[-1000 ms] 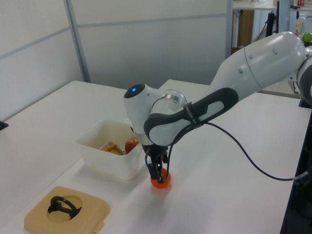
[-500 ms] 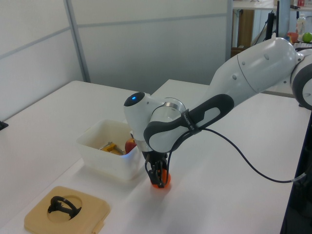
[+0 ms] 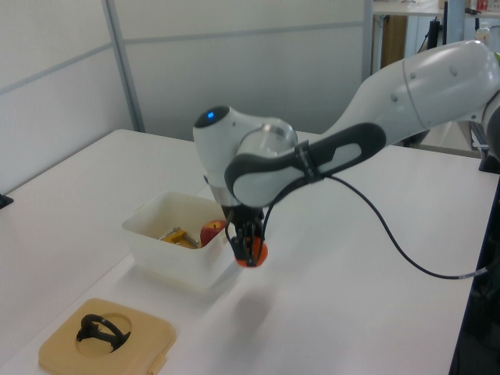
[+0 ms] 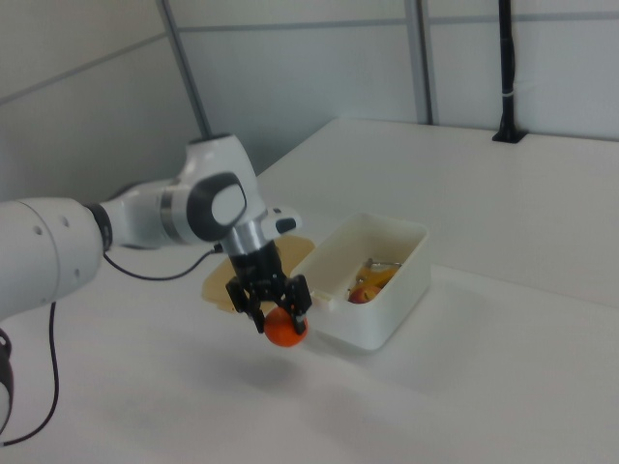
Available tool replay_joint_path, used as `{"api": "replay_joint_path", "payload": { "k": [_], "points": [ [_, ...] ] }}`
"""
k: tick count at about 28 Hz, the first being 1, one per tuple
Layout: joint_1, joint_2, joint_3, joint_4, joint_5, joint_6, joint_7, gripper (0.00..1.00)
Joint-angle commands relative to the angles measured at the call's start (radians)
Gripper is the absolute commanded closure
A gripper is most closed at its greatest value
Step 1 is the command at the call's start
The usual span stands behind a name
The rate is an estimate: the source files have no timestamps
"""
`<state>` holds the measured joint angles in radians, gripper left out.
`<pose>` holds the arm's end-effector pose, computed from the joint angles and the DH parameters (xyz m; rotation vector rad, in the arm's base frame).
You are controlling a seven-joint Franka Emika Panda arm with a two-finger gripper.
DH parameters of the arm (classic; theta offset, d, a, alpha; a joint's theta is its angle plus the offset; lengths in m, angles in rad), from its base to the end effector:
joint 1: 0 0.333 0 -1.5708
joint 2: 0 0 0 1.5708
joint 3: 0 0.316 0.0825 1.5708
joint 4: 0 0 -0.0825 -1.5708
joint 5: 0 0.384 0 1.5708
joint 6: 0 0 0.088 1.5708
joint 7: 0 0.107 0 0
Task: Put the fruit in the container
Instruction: 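Close the gripper on the orange and lift it, then carry the orange over the container and lower it inside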
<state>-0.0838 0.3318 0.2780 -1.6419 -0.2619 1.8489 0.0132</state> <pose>0.6353 0.0866 0.4210 2.9461 0.3817 -0.1376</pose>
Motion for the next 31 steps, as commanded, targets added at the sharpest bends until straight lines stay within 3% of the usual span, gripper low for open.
{"api": "replay_joint_path", "payload": {
  "k": [1,7,16,20,23,24,25,26,27,31],
  "points": [
    [0.006,-0.022,-0.003,0.106,-0.005,-0.111,0.022,0.72],
    [0.004,-0.014,-0.005,0.142,-0.008,-0.044,0.03,0.72],
    [-0.001,0.035,-0.014,0.139,-0.017,0.231,0.194,0.72],
    [-0.007,0.058,-0.016,0.135,-0.013,0.325,0.208,0.67],
    [-0.01,0.076,-0.016,0.134,-0.011,0.397,0.229,0.51],
    [-0.01,0.076,-0.016,0.134,-0.011,0.403,0.237,0.41],
    [-0.011,0.078,-0.016,0.134,-0.011,0.405,0.241,0.26],
    [-0.013,0.078,-0.016,0.134,-0.01,0.403,0.249,0.04],
    [-0.014,0.076,-0.016,0.134,-0.014,0.403,0.251,0.0],
    [-0.017,0.076,-0.016,0.134,-0.013,0.397,0.251,0.0]
  ]
}}
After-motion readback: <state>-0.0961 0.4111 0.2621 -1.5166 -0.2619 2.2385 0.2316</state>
